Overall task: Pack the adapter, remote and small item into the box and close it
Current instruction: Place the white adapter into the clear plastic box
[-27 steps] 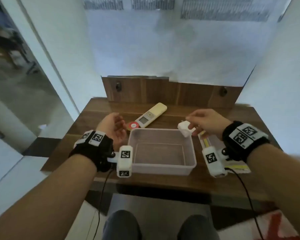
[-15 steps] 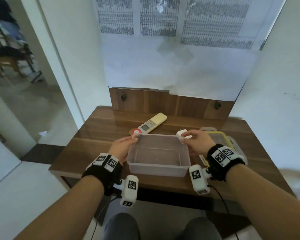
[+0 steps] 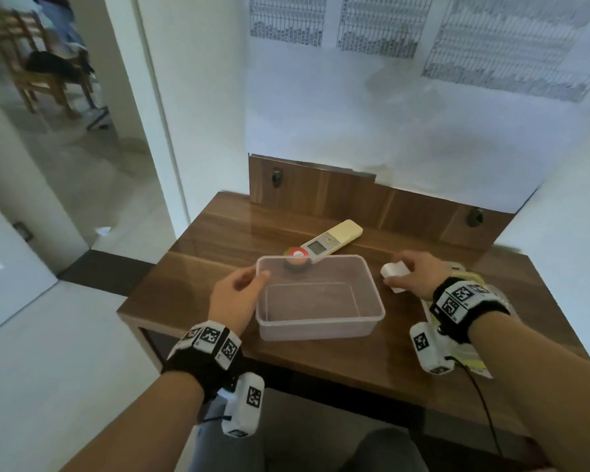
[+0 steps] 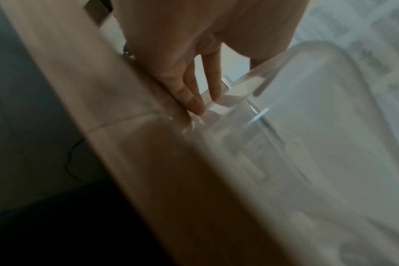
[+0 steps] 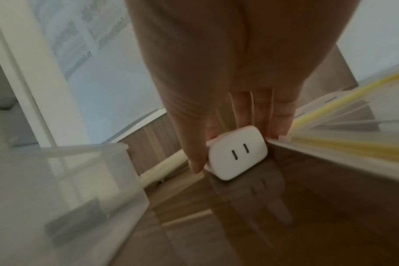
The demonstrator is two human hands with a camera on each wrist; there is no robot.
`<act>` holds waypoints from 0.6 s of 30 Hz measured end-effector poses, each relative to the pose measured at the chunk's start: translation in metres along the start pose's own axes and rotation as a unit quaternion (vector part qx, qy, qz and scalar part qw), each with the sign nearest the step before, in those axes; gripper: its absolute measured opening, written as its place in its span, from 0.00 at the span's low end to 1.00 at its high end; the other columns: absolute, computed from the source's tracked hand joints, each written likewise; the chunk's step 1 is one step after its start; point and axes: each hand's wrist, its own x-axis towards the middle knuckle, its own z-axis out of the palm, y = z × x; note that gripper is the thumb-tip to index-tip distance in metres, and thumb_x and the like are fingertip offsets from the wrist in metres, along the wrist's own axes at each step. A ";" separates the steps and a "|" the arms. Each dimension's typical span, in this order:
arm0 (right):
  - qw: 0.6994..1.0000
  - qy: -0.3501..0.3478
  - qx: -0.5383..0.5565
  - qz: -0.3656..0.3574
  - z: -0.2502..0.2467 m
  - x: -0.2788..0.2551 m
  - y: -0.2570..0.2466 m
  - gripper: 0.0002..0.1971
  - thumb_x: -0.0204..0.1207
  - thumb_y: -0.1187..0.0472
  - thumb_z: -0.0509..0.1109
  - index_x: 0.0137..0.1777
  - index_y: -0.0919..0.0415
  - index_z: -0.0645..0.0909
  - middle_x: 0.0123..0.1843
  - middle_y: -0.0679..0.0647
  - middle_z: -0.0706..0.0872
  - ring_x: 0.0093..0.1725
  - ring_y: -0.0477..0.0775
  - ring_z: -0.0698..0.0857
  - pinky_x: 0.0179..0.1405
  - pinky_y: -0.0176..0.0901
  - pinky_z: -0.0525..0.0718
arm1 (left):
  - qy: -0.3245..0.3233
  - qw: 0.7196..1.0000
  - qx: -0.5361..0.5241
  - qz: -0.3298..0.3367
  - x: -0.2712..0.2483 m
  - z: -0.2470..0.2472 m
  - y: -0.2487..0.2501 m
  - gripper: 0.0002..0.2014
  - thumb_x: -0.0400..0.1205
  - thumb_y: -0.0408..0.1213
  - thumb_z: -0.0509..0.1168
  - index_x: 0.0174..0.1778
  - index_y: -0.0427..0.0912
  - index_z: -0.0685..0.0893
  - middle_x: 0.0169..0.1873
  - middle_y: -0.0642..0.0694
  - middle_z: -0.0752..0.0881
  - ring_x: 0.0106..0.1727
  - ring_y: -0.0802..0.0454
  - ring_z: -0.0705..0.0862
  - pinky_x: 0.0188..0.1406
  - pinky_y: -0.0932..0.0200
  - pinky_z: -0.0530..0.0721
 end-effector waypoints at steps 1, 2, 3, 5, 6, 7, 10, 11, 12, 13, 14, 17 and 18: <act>1.000 0.009 -0.005 0.002 0.003 0.002 -0.001 0.30 0.69 0.46 0.78 0.71 0.48 0.77 0.72 0.56 0.80 0.67 0.59 0.81 0.62 0.52 0.78 | 0.001 1.000 0.006 0.008 -0.001 -0.001 -0.003 0.16 0.83 0.43 0.70 0.66 0.45 0.86 0.50 0.54 0.88 0.50 0.64 0.84 0.42 0.69 0.79; 1.000 0.014 -0.005 0.003 0.003 0.003 -0.002 0.29 0.70 0.47 0.78 0.71 0.49 0.77 0.72 0.56 0.80 0.66 0.59 0.81 0.62 0.52 0.79 | -0.002 1.000 0.009 0.011 -0.001 -0.001 -0.004 0.17 0.83 0.43 0.70 0.67 0.45 0.86 0.52 0.54 0.88 0.50 0.64 0.84 0.42 0.69 0.80; 1.000 0.016 -0.001 0.001 0.003 0.003 -0.003 0.29 0.70 0.48 0.78 0.71 0.49 0.78 0.71 0.56 0.80 0.66 0.59 0.81 0.62 0.53 0.79 | -0.004 1.000 0.012 0.014 0.000 -0.001 -0.004 0.18 0.82 0.43 0.70 0.68 0.45 0.85 0.54 0.53 0.88 0.52 0.62 0.85 0.45 0.67 0.82; 1.000 0.021 0.017 -0.009 0.002 0.001 -0.004 0.27 0.70 0.49 0.78 0.70 0.50 0.79 0.70 0.56 0.81 0.66 0.58 0.81 0.62 0.52 0.79 | -0.003 1.000 0.013 0.020 0.001 -0.003 -0.003 0.19 0.82 0.43 0.71 0.69 0.47 0.85 0.58 0.50 0.89 0.57 0.56 0.86 0.54 0.58 0.86; 0.999 0.030 0.031 -0.017 0.001 -0.001 -0.005 0.26 0.70 0.49 0.78 0.69 0.52 0.80 0.69 0.57 0.83 0.65 0.58 0.82 0.61 0.51 0.79 | 0.000 1.000 0.009 0.023 0.002 -0.004 -0.004 0.19 0.82 0.43 0.71 0.70 0.47 0.85 0.59 0.49 0.89 0.59 0.53 0.86 0.58 0.54 0.86; 0.997 0.047 0.051 -0.027 -0.002 -0.004 -0.006 0.26 0.70 0.50 0.79 0.68 0.53 0.81 0.67 0.57 0.84 0.63 0.58 0.83 0.60 0.50 0.79 | 0.001 1.000 0.007 0.027 0.003 -0.005 -0.004 0.20 0.82 0.43 0.71 0.70 0.47 0.85 0.60 0.49 0.90 0.61 0.53 0.87 0.61 0.51 0.86; 0.980 0.125 0.133 -0.079 -0.017 -0.020 -0.019 0.22 0.69 0.51 0.79 0.62 0.54 0.83 0.59 0.55 0.88 0.54 0.54 0.85 0.53 0.47 0.83 | -0.007 0.999 -0.006 0.039 0.001 -0.003 -0.006 0.20 0.83 0.41 0.69 0.72 0.50 0.84 0.60 0.52 0.89 0.59 0.58 0.86 0.58 0.55 0.86; 0.971 0.145 0.163 -0.102 -0.024 -0.027 -0.027 0.20 0.69 0.51 0.79 0.60 0.54 0.83 0.56 0.53 0.88 0.53 0.53 0.85 0.50 0.47 0.83 | -0.007 0.999 -0.013 0.044 0.000 -0.001 -0.007 0.19 0.84 0.40 0.68 0.72 0.51 0.84 0.59 0.54 0.89 0.59 0.61 0.86 0.56 0.58 0.86; 0.963 0.151 0.184 -0.128 -0.031 -0.035 -0.038 0.19 0.69 0.51 0.79 0.58 0.53 0.82 0.54 0.52 0.88 0.51 0.52 0.86 0.48 0.45 0.83 | -0.005 0.999 -0.018 0.048 -0.001 0.000 -0.008 0.18 0.84 0.39 0.68 0.71 0.51 0.85 0.58 0.55 0.89 0.58 0.62 0.86 0.55 0.60 0.86; 0.959 0.140 0.190 -0.157 -0.035 -0.042 -0.049 0.18 0.69 0.50 0.78 0.57 0.53 0.81 0.52 0.50 0.87 0.50 0.50 0.85 0.46 0.44 0.83 | -0.003 0.998 -0.020 0.051 -0.002 0.001 -0.008 0.18 0.84 0.38 0.68 0.70 0.52 0.86 0.57 0.57 0.90 0.58 0.63 0.86 0.54 0.60 0.86; 0.962 0.111 0.170 -0.184 -0.036 -0.050 -0.061 0.18 0.70 0.50 0.77 0.57 0.52 0.80 0.51 0.48 0.86 0.49 0.49 0.85 0.45 0.42 0.82 | -0.001 0.998 -0.020 0.053 -0.003 0.002 -0.009 0.17 0.84 0.38 0.68 0.69 0.52 0.86 0.56 0.58 0.90 0.57 0.63 0.87 0.54 0.60 0.87; 0.974 0.006 -0.007 -0.228 -0.024 -0.063 -0.087 0.18 0.70 0.45 0.75 0.55 0.51 0.78 0.50 0.47 0.81 0.48 0.48 0.82 0.44 0.40 0.80 | 0.001 0.998 -0.014 0.053 -0.004 0.003 -0.010 0.16 0.83 0.39 0.69 0.66 0.52 0.87 0.53 0.58 0.91 0.56 0.60 0.88 0.55 0.56 0.88; 0.971 -0.017 -0.055 -0.233 -0.017 -0.065 -0.092 0.17 0.70 0.44 0.74 0.52 0.51 0.77 0.49 0.46 0.80 0.47 0.49 0.81 0.41 0.39 0.78 | 0.003 0.998 -0.011 0.055 -0.004 0.002 -0.010 0.15 0.83 0.39 0.69 0.66 0.52 0.87 0.53 0.58 0.91 0.55 0.60 0.88 0.55 0.55 0.88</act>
